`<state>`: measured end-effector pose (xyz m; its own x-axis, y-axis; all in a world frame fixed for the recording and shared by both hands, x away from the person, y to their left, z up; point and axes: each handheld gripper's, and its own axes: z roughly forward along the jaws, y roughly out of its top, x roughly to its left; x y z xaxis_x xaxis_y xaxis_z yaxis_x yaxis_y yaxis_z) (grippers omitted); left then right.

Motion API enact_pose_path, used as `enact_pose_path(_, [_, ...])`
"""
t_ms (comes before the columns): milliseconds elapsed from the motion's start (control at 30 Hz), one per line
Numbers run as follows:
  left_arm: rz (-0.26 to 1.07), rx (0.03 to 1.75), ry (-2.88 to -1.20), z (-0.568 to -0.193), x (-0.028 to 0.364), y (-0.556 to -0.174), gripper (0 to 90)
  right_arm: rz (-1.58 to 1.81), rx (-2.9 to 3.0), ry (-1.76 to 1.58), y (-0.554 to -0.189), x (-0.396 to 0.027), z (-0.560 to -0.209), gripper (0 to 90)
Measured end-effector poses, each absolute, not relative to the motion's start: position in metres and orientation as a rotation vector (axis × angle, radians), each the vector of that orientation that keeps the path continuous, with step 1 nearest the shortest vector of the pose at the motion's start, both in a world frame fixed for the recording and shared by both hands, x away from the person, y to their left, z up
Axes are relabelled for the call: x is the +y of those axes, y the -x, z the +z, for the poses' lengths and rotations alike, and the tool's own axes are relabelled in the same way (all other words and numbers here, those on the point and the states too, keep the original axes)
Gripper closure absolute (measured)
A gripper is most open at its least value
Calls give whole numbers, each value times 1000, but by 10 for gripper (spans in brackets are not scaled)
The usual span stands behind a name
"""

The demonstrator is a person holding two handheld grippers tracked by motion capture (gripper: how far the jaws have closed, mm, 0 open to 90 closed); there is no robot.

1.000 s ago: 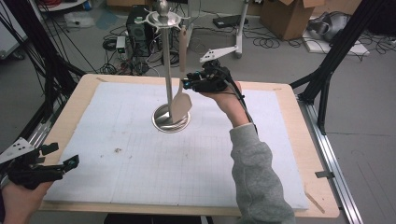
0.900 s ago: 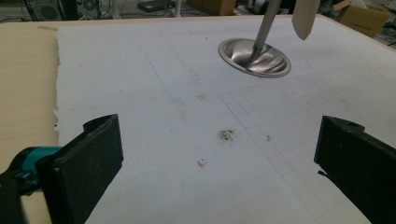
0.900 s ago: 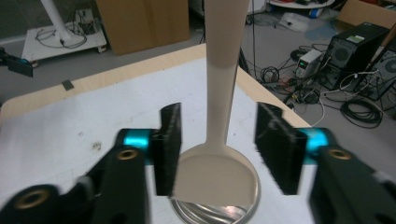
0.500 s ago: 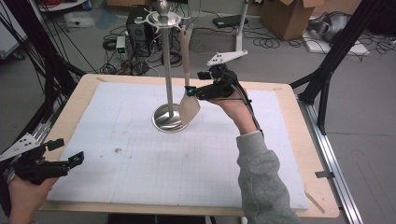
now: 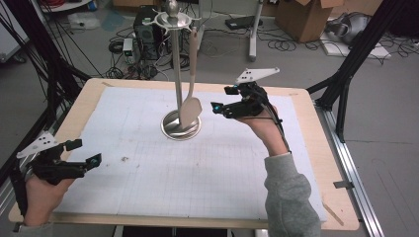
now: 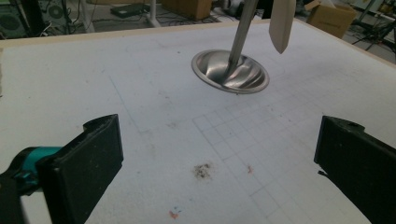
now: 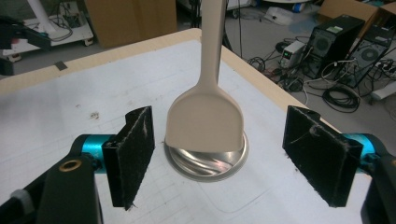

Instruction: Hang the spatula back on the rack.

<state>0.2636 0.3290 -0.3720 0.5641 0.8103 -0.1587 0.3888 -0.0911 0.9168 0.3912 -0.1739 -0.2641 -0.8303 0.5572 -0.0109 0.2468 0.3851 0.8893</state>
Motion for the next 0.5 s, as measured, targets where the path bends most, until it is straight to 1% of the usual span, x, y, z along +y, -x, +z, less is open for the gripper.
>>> enact_pose_path(200, [462, 986, -1699, -368, 321, -274, 17, 1429, 2311, -706, -376, -184, -266, 246])
enact_pose_path(500, [441, 953, -1690, -364, 311, -285, 17, 1458, 2266, -745, -359, -197, -281, 246])
